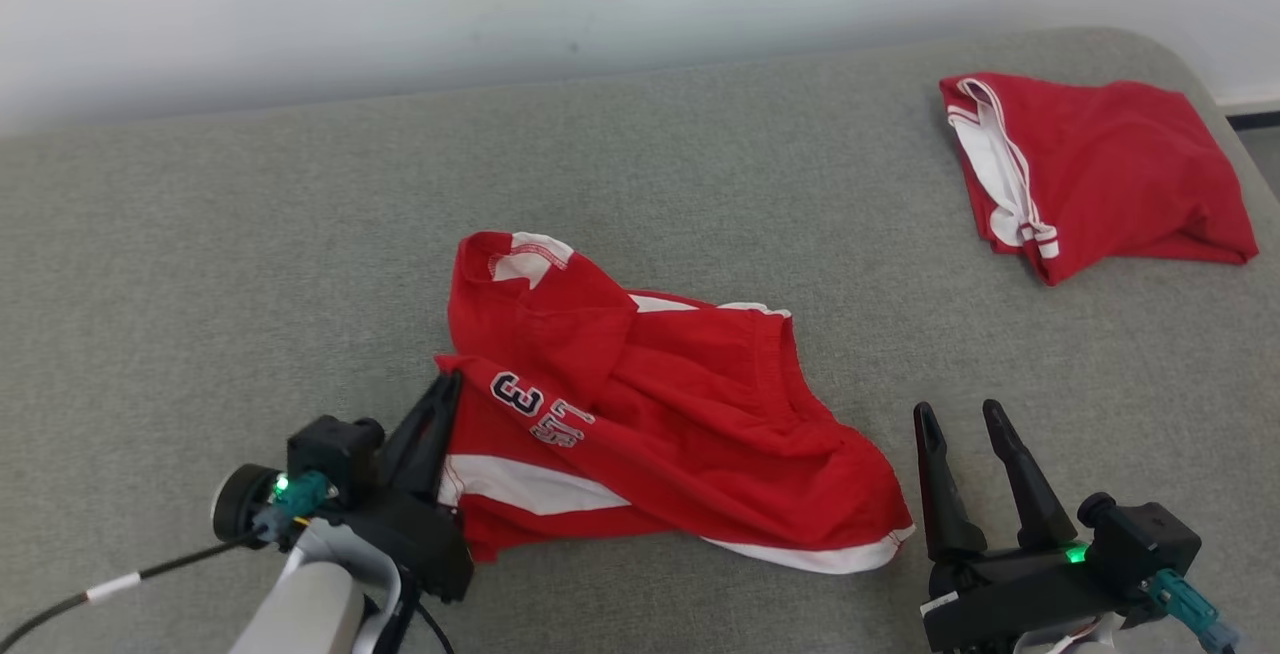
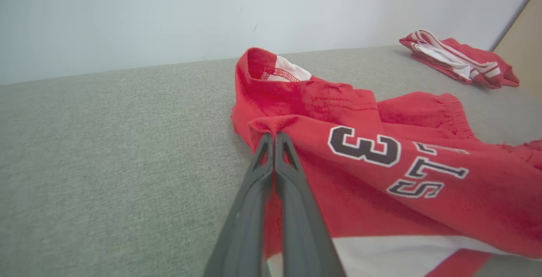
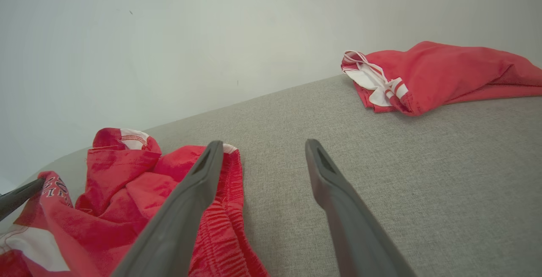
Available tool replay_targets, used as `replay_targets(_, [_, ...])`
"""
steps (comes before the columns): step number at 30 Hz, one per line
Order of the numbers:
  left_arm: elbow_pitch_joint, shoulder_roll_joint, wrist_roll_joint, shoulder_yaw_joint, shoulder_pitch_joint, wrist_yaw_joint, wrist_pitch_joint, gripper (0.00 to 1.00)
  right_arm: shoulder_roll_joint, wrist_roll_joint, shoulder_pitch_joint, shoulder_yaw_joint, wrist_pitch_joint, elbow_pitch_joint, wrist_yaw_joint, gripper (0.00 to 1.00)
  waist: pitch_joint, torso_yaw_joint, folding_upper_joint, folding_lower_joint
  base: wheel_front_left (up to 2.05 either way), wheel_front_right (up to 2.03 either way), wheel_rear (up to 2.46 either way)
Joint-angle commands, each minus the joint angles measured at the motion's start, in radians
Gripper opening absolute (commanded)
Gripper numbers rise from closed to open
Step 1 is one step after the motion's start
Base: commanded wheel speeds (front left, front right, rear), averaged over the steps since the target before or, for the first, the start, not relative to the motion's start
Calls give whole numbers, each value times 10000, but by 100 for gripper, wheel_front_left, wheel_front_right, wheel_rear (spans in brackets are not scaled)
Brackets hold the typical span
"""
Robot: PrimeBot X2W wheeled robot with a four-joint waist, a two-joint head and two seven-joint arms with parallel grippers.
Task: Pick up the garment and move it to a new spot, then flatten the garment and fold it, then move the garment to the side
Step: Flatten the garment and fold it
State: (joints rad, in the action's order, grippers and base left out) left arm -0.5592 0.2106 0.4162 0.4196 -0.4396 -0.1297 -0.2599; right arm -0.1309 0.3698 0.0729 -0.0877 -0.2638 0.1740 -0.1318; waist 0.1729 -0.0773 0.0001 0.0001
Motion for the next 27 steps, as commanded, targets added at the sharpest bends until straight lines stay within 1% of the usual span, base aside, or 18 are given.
replay_targets(1, [-381,82,144,-35,-382,-4,-49,0,31,-38,137,-8,-1,-34,19,100,304,-322,-1,-1,0,0,0])
replay_targets(5, [-847,57,192,-170,-741,4,-50,0,51,-40,218,13,-1,-20,19,100,379,-388,-1,-1,0,0,0])
replay_targets(6, [-884,34,170,-188,-786,3,-51,3,61,-49,212,34,-1,-17,19,100,378,-374,-1,-1,0,0,0])
replay_targets(7, [-894,16,115,-214,-803,3,-51,49,73,-67,190,70,-1,-15,19,100,367,-342,-1,-1,0,0,0])
replay_targets(8, [-878,-11,62,-214,-781,3,-52,100,89,-72,153,105,-1,-10,19,100,345,-290,-1,-1,0,0,0])
replay_targets(14, [-531,-158,-165,-535,-348,2,-54,100,137,-94,51,148,-1,25,19,100,167,1,-1,-1,0,0,0])
replay_targets(17, [12,-250,-294,-1020,53,2,-54,100,164,-85,-2,134,1,36,19,100,66,159,-1,-1,0,0,0])
replay_targets(22, [1361,-588,-607,-1907,1296,3,-54,100,227,-72,-147,165,-1,15,19,100,-79,371,-1,-1,0,0,0])
replay_targets(24, [1802,-735,-762,-1977,1912,3,-54,100,251,-53,-191,181,-1,2,20,100,-118,445,-1,-1,0,0,0])
replay_targets(27, [2140,-806,-946,-1757,2592,2,-54,100,264,-24,-304,196,-1,-3,19,100,-143,511,-1,-1,0,0,0])
